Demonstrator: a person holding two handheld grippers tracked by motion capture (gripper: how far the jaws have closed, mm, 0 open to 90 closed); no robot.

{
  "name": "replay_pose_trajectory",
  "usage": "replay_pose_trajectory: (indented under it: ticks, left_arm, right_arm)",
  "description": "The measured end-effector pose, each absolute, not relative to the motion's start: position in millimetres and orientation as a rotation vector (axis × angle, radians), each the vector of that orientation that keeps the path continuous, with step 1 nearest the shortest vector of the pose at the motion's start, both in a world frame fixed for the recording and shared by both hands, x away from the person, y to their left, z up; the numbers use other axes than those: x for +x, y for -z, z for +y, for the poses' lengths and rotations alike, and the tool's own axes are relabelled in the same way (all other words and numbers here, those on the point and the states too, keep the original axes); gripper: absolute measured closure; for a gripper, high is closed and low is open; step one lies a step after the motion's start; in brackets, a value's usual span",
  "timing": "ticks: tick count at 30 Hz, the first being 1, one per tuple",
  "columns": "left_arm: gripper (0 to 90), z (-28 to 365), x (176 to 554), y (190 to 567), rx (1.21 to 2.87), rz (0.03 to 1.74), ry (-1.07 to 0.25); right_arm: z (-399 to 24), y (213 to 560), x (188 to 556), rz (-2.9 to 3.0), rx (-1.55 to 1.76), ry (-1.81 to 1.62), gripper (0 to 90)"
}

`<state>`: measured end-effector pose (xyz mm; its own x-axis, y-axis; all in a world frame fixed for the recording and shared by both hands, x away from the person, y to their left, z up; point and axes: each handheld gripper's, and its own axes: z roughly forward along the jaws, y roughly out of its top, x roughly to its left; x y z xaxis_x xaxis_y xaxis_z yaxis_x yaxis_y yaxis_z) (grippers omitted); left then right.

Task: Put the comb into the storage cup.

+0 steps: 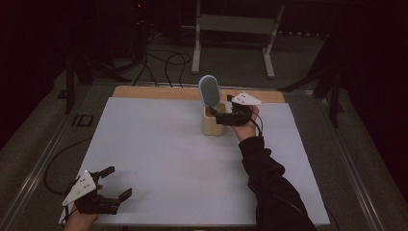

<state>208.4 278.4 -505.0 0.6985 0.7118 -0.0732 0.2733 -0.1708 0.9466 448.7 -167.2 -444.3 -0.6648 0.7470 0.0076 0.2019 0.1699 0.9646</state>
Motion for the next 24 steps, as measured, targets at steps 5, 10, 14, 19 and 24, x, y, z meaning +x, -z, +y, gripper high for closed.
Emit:
replay_pose_trajectory:
  ticks: [5, 10, 14, 19, 24]
  left_arm:
    - [0.0, 278.6, 208.1, 505.3, 1.747, 0.791, -0.469]
    - [0.0, 278.4, 207.9, 505.1, 1.747, 0.789, -0.470]
    - [0.0, 278.7, 208.0, 505.1, 1.745, 0.793, -0.471]
    - [0.0, 278.7, 207.7, 504.9, 1.747, 0.793, -0.473]
    - [0.0, 278.7, 207.6, 504.9, 1.746, 0.794, -0.474]
  right_arm:
    - [-168.8, 443.8, 445.6, 1.998, 0.894, -1.496, 8.6]
    - [-174.9, 438.7, 440.4, 2.007, 0.897, -1.499, 8.6]
    - [-180.6, 434.2, 435.8, 2.021, 0.898, -1.496, 8.6]
    - [-187.9, 431.4, 429.7, 2.041, 0.905, -1.505, 8.6]
    - [-192.9, 431.1, 422.2, 2.079, 0.895, -1.489, 8.6]
